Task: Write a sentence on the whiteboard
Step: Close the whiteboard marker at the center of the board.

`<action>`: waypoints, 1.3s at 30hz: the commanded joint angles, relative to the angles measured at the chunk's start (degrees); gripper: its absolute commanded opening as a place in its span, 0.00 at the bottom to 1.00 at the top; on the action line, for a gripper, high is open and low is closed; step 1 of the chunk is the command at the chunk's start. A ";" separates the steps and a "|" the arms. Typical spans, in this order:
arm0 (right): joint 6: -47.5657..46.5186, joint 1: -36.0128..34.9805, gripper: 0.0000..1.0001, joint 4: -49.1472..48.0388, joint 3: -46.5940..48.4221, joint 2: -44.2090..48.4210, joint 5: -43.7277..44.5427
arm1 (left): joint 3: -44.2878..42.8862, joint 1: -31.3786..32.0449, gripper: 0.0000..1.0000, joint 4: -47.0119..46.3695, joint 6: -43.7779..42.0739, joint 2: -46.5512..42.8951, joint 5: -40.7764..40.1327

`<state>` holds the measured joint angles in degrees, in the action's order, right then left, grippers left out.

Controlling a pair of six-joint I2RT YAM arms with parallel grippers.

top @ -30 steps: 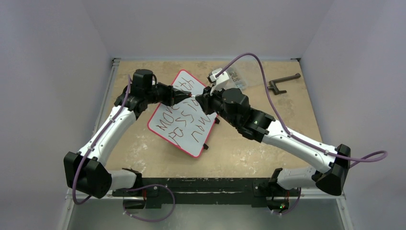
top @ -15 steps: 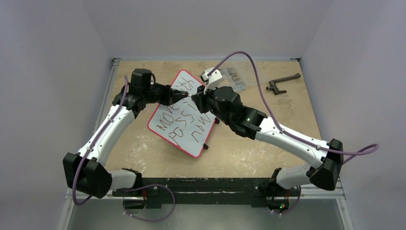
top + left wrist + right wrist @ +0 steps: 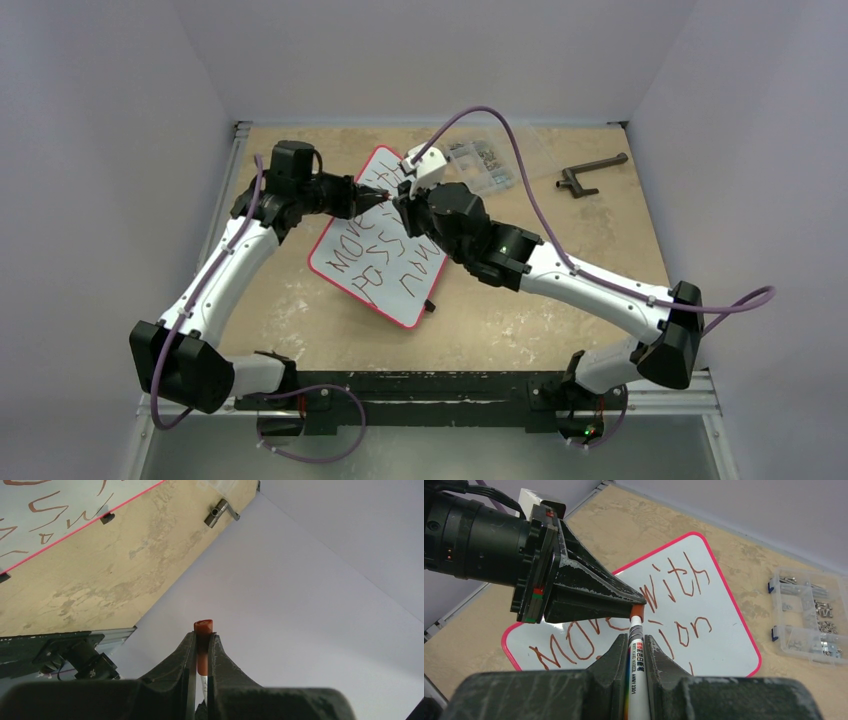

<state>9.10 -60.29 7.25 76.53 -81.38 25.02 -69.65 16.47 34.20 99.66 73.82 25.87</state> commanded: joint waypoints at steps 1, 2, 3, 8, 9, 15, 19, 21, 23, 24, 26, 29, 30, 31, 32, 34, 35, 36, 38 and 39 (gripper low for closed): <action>-0.28 -0.54 0.00 -1.62 0.83 -1.86 -0.16 | -3.04 0.49 0.00 -2.11 -0.15 -2.14 4.72; 0.11 -0.60 0.00 -2.04 0.55 -2.16 -0.41 | -3.12 0.49 0.00 -2.22 0.17 -2.51 4.67; 0.58 -0.61 0.00 -2.40 0.35 -2.50 -0.65 | -3.20 0.49 0.00 -2.43 0.51 -2.76 4.76; 1.94 -0.87 0.00 -3.69 -0.46 -4.12 -0.59 | -4.29 0.50 0.00 -2.80 1.68 -3.88 5.12; 1.89 -0.94 0.00 -3.76 -0.42 -4.46 -0.47 | -4.41 0.50 0.00 -2.83 1.94 -4.13 5.26; -0.58 -2.04 0.00 -5.60 -1.28 -5.57 3.70 | -3.86 0.49 0.00 -5.60 5.44 -5.19 8.31; -2.07 -2.79 0.00 -8.18 -2.05 -6.03 6.95 | -4.59 0.49 0.00 -6.24 6.68 -6.61 8.08; -1.49 -2.81 0.00 -9.60 -1.94 -6.34 7.04 | -5.10 0.49 0.00 -6.33 6.79 -7.28 7.68; -0.02 -2.81 0.00 -10.19 -1.30 -6.92 7.22 | -5.17 0.49 0.00 -7.13 6.43 -8.15 7.11; 0.94 -2.81 0.00 -10.23 -0.64 -7.46 7.62 | -5.07 0.49 0.00 -7.65 6.06 -8.63 6.79; 3.60 -2.84 0.00 -9.64 0.92 -8.68 8.29 | -4.87 0.48 0.00 -8.91 5.14 -9.32 6.11; 9.08 -2.84 0.00 -8.47 3.45 -10.28 7.31 | -4.00 0.58 0.00 -11.83 4.10 -10.11 5.73; 11.13 -2.75 0.00 -8.01 4.26 -10.76 6.33 | -3.41 0.63 0.00 -14.16 4.14 -10.23 5.86; 12.62 -2.73 0.00 -7.81 4.97 -11.31 5.86 | -3.10 0.71 0.00 -15.49 3.84 -10.44 6.00; 14.16 -2.73 0.00 -7.55 5.85 -11.71 5.19 | -3.11 0.83 0.00 -15.74 3.38 -10.66 5.87; 16.76 -2.73 0.00 -7.34 7.32 -12.80 3.39 | -3.21 1.29 0.00 -15.80 1.91 -11.31 5.14; 18.10 -2.73 0.00 -7.38 7.82 -13.16 2.64 | -3.09 1.55 0.00 -16.28 1.38 -11.78 4.62; 19.48 -2.73 0.00 -7.53 8.25 -13.45 2.00 | -2.91 1.75 0.00 -16.70 1.01 -12.27 4.15; 22.05 -2.60 0.00 -7.63 9.03 -13.90 1.17 | -2.61 2.23 0.00 -17.45 0.39 -13.27 3.26; 23.54 -2.56 0.00 -7.68 9.27 -14.03 0.91 | -2.53 2.44 0.00 -17.57 0.08 -13.64 2.67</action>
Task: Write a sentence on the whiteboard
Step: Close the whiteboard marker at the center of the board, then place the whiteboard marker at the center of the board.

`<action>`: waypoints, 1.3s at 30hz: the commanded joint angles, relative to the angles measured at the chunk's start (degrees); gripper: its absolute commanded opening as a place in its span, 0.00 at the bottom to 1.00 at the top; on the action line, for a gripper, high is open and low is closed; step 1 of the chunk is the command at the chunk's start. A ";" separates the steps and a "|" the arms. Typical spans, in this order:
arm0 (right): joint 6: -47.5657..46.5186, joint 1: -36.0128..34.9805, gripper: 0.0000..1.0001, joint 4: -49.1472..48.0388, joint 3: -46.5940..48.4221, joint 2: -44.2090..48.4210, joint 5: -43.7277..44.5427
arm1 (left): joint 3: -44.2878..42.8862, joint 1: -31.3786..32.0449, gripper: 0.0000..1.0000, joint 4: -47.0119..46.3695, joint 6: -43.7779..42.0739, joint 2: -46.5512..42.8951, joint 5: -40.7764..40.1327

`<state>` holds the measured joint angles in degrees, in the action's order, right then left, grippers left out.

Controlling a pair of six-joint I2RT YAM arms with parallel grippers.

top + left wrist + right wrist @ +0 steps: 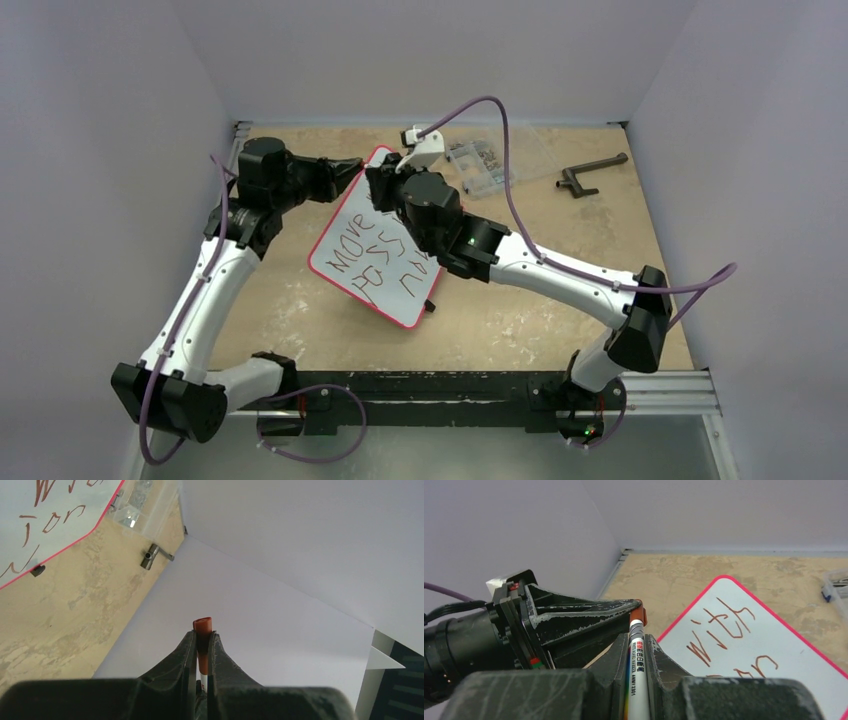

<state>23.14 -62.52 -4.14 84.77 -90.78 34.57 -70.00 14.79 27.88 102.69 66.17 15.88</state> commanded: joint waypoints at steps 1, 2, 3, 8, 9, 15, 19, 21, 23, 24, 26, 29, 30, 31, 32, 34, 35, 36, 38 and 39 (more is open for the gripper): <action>11.45 -0.18 0.00 3.76 1.31 -4.74 -8.97 | -2.05 4.42 0.00 -11.42 -3.21 -6.52 12.11; 13.22 0.04 0.00 3.80 1.53 -4.83 -9.41 | -1.81 4.79 0.00 -11.88 -3.48 -6.88 11.45; 15.14 0.30 0.00 3.98 1.79 -4.98 -9.81 | -1.62 5.34 0.00 -12.30 -3.69 -7.30 10.81; 25.09 1.46 0.00 6.96 2.45 -5.71 -10.55 | -0.40 8.84 0.00 -14.58 -4.25 -8.62 7.77; 26.96 1.75 0.00 7.11 2.21 -5.76 -11.13 | -0.02 9.45 0.00 -14.94 -4.26 -8.80 7.19; 32.08 3.75 0.00 4.90 -1.69 -4.64 -14.40 | 2.79 10.70 0.00 -16.51 -4.63 -10.36 4.78; 30.95 3.99 0.00 5.60 -3.88 -2.23 -12.94 | 2.81 10.61 0.00 -14.43 -5.92 -10.67 3.87; 30.24 4.05 0.02 5.72 -5.30 -0.63 -12.17 | 2.97 10.61 0.00 -13.88 -5.99 -10.32 3.69; 28.99 4.16 0.16 6.26 -6.07 0.72 -11.59 | 3.42 10.61 0.00 -13.76 -5.53 -10.36 3.36; 28.43 4.16 0.26 6.52 -6.41 1.41 -11.18 | 3.58 10.61 0.00 -13.65 -5.49 -10.44 2.99; 27.55 4.16 0.41 7.09 -6.92 2.75 -10.34 | 3.58 10.59 0.00 -13.64 -5.61 -10.37 2.30; 26.31 4.16 0.64 8.74 -6.95 4.63 -8.77 | 3.25 10.53 0.00 -12.98 -6.08 -9.87 1.75; 25.96 4.16 0.70 9.20 -6.99 5.21 -8.40 | 3.28 10.48 0.00 -12.92 -6.14 -9.67 1.66; 25.46 4.16 0.76 9.56 -7.07 5.86 -8.13 | 3.21 10.38 0.00 -12.94 -6.19 -9.54 1.52; 24.96 4.21 0.82 9.96 -7.10 6.57 -8.04 | 3.16 10.27 0.00 -12.82 -6.23 -9.30 1.45; 23.68 4.17 0.91 10.88 -7.24 7.89 -7.95 | 2.84 10.09 0.00 -12.72 -6.47 -8.62 1.30; 23.07 4.16 0.95 11.35 -7.37 8.57 -7.98 | 2.47 10.02 0.00 -12.49 -6.56 -8.21 1.25; 22.36 4.18 0.98 11.67 -7.56 9.39 -8.02 | 2.23 10.00 0.00 -12.46 -6.70 -7.76 1.25; 20.74 4.16 0.99 12.18 -8.11 11.06 -8.43 | 1.70 9.91 0.00 -12.58 -6.83 -6.86 1.03; 19.98 4.16 0.99 12.28 -8.39 11.92 -8.87 | 1.51 9.91 0.00 -12.58 -6.93 -6.41 0.88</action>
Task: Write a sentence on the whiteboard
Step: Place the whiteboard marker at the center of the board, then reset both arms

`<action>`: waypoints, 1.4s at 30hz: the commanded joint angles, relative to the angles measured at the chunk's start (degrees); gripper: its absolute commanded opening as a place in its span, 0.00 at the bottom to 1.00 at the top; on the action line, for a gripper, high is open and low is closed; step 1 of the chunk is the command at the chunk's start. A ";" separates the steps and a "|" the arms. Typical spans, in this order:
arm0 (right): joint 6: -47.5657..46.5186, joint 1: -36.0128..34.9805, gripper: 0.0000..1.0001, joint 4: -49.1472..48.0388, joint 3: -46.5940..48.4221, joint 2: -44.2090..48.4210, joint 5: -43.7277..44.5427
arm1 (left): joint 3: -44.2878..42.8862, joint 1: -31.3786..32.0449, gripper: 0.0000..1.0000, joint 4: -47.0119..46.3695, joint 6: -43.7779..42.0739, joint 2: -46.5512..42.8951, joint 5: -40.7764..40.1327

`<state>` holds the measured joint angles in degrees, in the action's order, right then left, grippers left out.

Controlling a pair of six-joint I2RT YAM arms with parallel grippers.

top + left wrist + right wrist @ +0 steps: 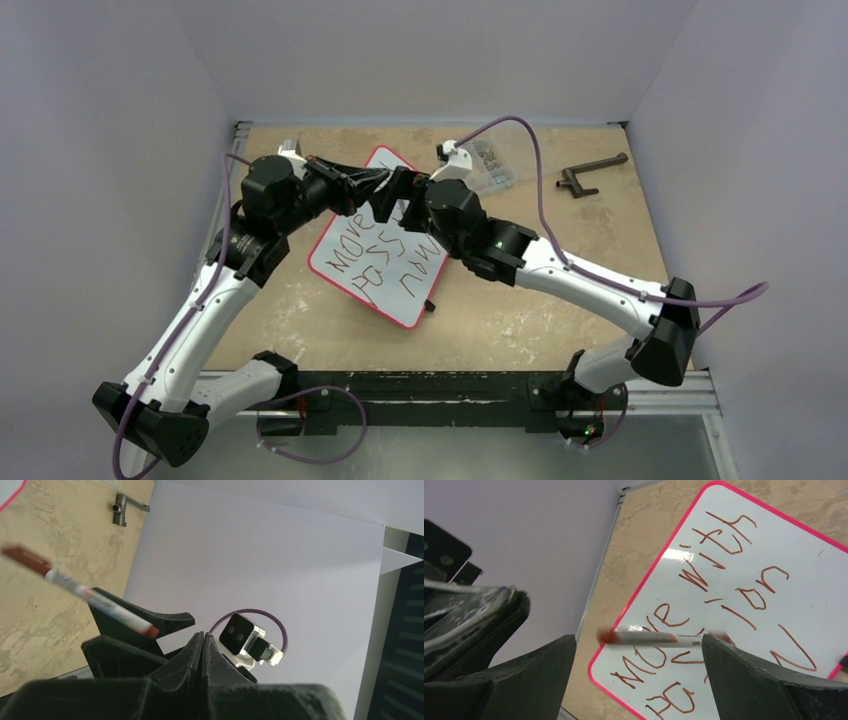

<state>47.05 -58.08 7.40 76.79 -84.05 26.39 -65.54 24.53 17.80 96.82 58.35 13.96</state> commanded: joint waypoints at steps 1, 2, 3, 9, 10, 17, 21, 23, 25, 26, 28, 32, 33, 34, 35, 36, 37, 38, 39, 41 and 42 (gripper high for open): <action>-4.89 -0.27 0.99 1.03 -0.72 6.05 -1.33 | -3.15 0.14 0.00 -2.55 -1.12 1.87 2.67; -5.83 -0.27 0.99 1.25 -1.25 7.01 -1.82 | -3.41 0.12 0.00 -2.69 -1.23 2.51 2.61; -6.61 -0.27 0.99 1.55 -1.71 8.12 -2.05 | -3.64 0.01 0.00 -2.81 -1.27 3.00 2.69; -8.47 -0.22 0.99 10.64 -4.56 17.24 3.95 | -4.89 -0.32 0.00 -2.29 -3.37 4.78 3.57; -8.54 -0.22 0.99 12.52 -4.70 18.29 5.33 | -4.76 -0.28 0.00 -1.86 -3.75 4.96 3.50; -7.30 -0.19 0.99 19.30 -9.72 22.72 11.89 | -2.61 -0.40 0.00 0.51 -10.68 5.95 5.99; -5.35 -0.14 0.99 21.85 -12.56 23.19 13.51 | -1.55 -1.05 0.31 5.50 -17.98 5.04 5.93; -5.06 -0.10 0.99 21.30 -13.69 23.53 13.41 | -0.95 -1.62 0.56 7.13 -20.89 4.22 5.62; -5.15 -0.09 0.99 20.85 -14.19 23.67 13.17 | -1.45 -2.04 0.73 10.40 -25.34 3.64 5.13; -5.33 -0.05 0.99 20.86 -14.10 23.54 13.35 | -1.89 -2.28 0.78 11.88 -27.47 3.41 4.71; -5.98 -0.10 0.99 20.84 -13.60 23.26 13.42 | -3.03 -2.89 0.82 14.81 -32.33 2.77 3.75; -8.67 -0.10 0.99 19.26 -12.98 23.91 13.22 | -3.23 -4.61 0.91 18.96 -43.03 -0.06 0.57; -9.50 -0.10 0.99 18.53 -13.12 24.40 13.17 | -3.12 -5.00 0.94 19.74 -46.41 -1.08 -0.54; -10.31 -0.10 0.99 17.58 -13.39 25.06 12.97 | -3.15 -5.26 0.99 20.60 -49.70 -2.03 -1.68; -11.23 -0.10 0.99 16.53 -13.80 25.78 12.84 | -3.39 -5.43 1.00 21.47 -53.29 -3.02 -2.98; -12.00 -0.10 0.99 15.59 -14.26 26.44 12.67 | -3.70 -5.58 1.00 22.21 -57.03 -3.92 -3.94; -12.43 -0.10 0.99 14.90 -14.50 27.14 12.64 | -4.24 -5.63 1.00 23.72 -60.32 -4.68 -6.00; -12.64 -0.05 0.99 14.55 -14.68 27.58 12.63 | -4.70 -5.64 1.00 25.15 -62.76 -5.40 -8.71; -12.69 -0.08 0.99 14.35 -14.91 28.12 12.79 | -4.86 -5.71 1.00 26.05 -66.20 -6.15 -10.87; -12.43 -0.10 0.99 13.92 -15.80 29.25 13.33 | -4.00 -5.77 1.00 26.84 -71.86 -8.72 -16.52; -12.46 -0.09 0.99 14.02 -16.32 29.90 13.43 | -3.05 -5.81 1.00 26.70 -73.82 -10.36 -19.74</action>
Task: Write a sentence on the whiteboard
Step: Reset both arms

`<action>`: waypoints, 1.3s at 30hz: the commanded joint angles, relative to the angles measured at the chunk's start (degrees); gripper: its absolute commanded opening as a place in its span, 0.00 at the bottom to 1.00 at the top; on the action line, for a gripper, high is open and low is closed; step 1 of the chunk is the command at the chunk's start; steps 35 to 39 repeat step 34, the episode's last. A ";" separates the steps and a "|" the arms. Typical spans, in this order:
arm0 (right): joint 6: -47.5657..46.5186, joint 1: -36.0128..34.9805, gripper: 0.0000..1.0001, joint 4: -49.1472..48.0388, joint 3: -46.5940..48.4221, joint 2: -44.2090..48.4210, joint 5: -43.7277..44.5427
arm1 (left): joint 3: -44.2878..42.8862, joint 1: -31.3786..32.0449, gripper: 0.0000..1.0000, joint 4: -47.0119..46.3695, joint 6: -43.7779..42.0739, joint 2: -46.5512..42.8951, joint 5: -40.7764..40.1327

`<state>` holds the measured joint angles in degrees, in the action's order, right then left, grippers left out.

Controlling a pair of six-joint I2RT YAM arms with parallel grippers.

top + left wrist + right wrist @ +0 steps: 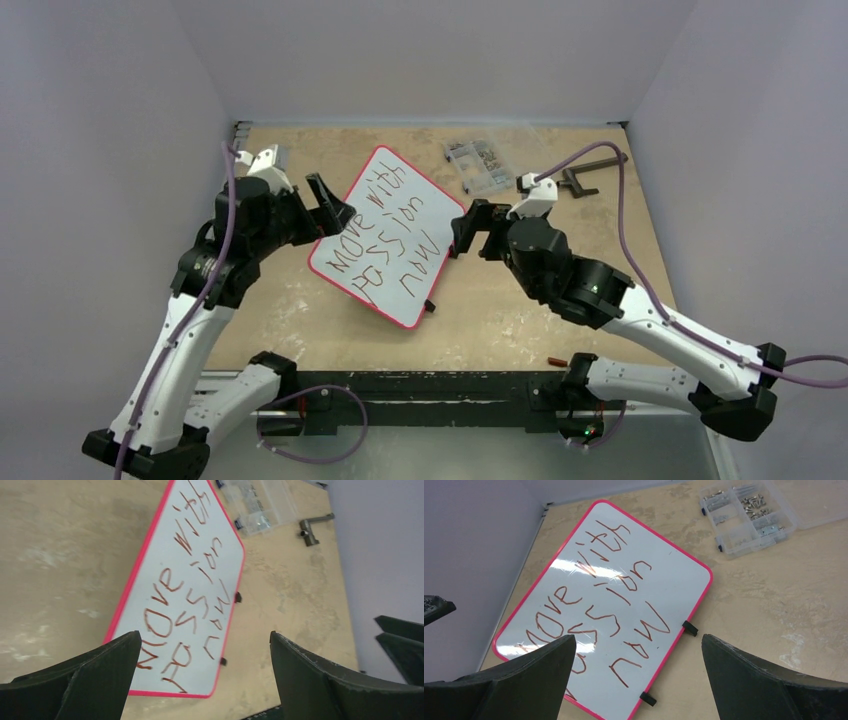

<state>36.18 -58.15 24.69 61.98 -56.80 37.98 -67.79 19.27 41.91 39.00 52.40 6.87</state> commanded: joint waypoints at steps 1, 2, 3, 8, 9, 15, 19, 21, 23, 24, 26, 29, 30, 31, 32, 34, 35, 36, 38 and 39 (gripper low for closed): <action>-1.79 -0.03 0.99 -3.22 -2.14 3.46 2.18 | 0.58 -0.63 1.00 2.04 -17.56 -5.97 -15.20; -2.27 -0.03 0.99 -3.84 -3.23 4.70 2.79 | 2.02 -0.75 1.00 1.34 -19.51 -7.77 -16.85; -2.71 0.01 0.99 -4.79 -4.58 6.01 2.90 | 3.44 -0.73 1.00 0.61 -20.99 -9.46 -18.61; -2.03 -0.03 0.99 -7.61 -11.02 12.95 2.89 | 10.52 -0.77 1.00 -2.69 -25.79 -18.65 -25.65; -2.00 0.01 0.99 -7.36 -12.09 14.26 2.94 | 12.18 -0.74 1.00 -3.35 -26.12 -20.79 -26.36; 0.83 -0.03 0.99 -2.89 -15.66 21.24 3.46 | 20.66 -0.72 1.00 -6.78 -27.22 -30.82 -29.96; 1.52 -0.03 0.99 -2.40 -17.60 24.73 4.10 | 22.92 -0.73 1.00 -7.54 -27.09 -33.81 -29.00; 1.52 -0.02 0.99 -2.65 -17.93 25.81 4.36 | 23.68 -0.72 1.00 -7.78 -26.90 -34.67 -28.77; 0.67 -0.03 0.99 -3.11 -17.77 26.38 4.48 | 24.00 -0.64 1.00 -7.66 -26.88 -35.33 -28.73; 0.15 -0.03 0.99 -3.38 -17.60 26.43 4.45 | 24.14 -0.63 1.00 -7.60 -26.87 -35.47 -28.80; -0.41 -0.03 0.99 -3.23 -17.09 26.07 4.70 | 24.19 -0.63 1.00 -7.41 -26.64 -35.54 -29.49; -0.82 -0.03 0.99 -3.33 -16.36 25.30 5.51 | 24.11 -0.64 1.00 -7.19 -26.60 -35.70 -29.76; -0.90 -0.03 0.99 -2.93 -15.88 24.76 5.64 | 24.15 -0.63 1.00 -7.13 -26.59 -35.81 -29.87; -1.12 -0.03 0.99 -2.39 -15.35 24.27 5.84 | 24.23 -0.63 1.00 -7.30 -26.67 -35.94 -29.94; -1.50 -0.03 0.99 -1.67 -14.73 23.67 5.97 | 24.32 -0.66 1.00 -7.37 -26.82 -36.08 -29.97; -2.58 -0.03 0.99 -1.34 -13.90 22.78 6.23 | 24.44 -0.64 1.00 -7.60 -26.94 -36.19 -29.97; -2.58 -0.03 0.99 -1.34 -13.90 22.78 6.23 | 24.44 -0.64 1.00 -7.60 -26.94 -36.19 -29.97; -2.58 -0.03 0.99 -1.34 -13.90 22.78 6.23 | 24.44 -0.64 1.00 -7.60 -26.94 -36.19 -29.97; -2.58 -0.03 0.99 -1.34 -13.90 22.78 6.23 | 24.44 -0.64 1.00 -7.60 -26.94 -36.19 -29.97; -2.58 -0.03 0.99 -1.34 -13.90 22.78 6.23 | 24.44 -0.64 1.00 -7.60 -26.94 -36.19 -29.97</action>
